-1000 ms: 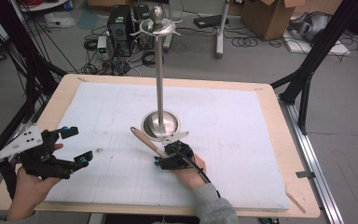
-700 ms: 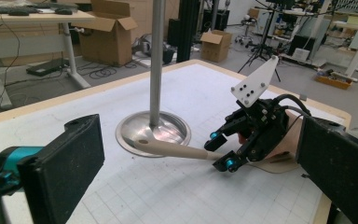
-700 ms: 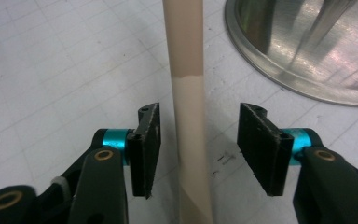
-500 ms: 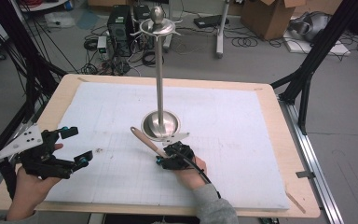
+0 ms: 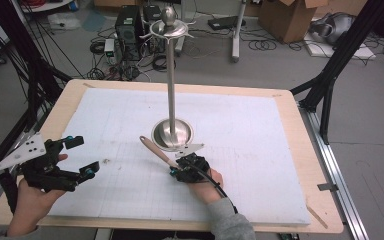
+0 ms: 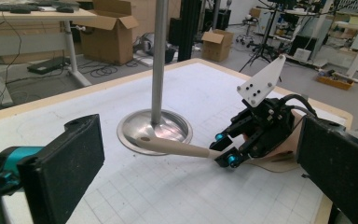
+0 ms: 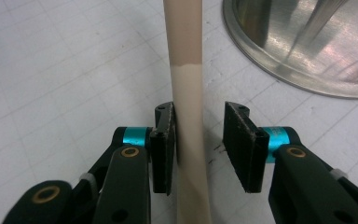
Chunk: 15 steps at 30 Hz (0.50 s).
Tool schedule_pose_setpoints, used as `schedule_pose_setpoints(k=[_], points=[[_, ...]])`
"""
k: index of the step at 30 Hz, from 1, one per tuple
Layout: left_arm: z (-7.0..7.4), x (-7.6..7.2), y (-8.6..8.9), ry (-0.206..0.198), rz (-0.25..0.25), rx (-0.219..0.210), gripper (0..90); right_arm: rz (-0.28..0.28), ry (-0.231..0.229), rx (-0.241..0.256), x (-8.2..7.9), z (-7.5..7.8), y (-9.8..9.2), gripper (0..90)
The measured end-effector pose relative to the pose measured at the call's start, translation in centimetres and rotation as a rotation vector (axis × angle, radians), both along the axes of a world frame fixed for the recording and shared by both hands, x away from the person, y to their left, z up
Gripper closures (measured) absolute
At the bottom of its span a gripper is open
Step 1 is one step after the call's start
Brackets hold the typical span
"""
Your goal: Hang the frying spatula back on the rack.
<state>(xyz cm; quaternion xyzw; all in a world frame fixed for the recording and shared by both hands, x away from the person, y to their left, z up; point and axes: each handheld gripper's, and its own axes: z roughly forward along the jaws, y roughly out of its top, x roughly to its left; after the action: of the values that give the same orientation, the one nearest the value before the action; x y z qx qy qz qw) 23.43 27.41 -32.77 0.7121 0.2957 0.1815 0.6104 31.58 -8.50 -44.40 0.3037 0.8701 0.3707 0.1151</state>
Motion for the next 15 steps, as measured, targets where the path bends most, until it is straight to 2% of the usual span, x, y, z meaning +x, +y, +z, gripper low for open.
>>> schedule_pose_setpoints(k=[5, 10, 15], points=[[-0.05, 0.01, 0.01, 0.002, 0.001, 0.002, 1.7, 0.003, -0.005, -0.007, -0.08, 0.04, 0.0, 67.8], [-0.05, -0.01, -0.01, 0.002, 0.0, -0.001, 1.7, 0.015, -0.002, -0.009, -0.19, 0.09, 0.03, 75.4], [-0.09, 0.0, 0.02, 0.004, 0.003, -0.001, 1.7, 0.016, 0.007, 0.0, -0.14, 0.08, -0.03, 76.7]])
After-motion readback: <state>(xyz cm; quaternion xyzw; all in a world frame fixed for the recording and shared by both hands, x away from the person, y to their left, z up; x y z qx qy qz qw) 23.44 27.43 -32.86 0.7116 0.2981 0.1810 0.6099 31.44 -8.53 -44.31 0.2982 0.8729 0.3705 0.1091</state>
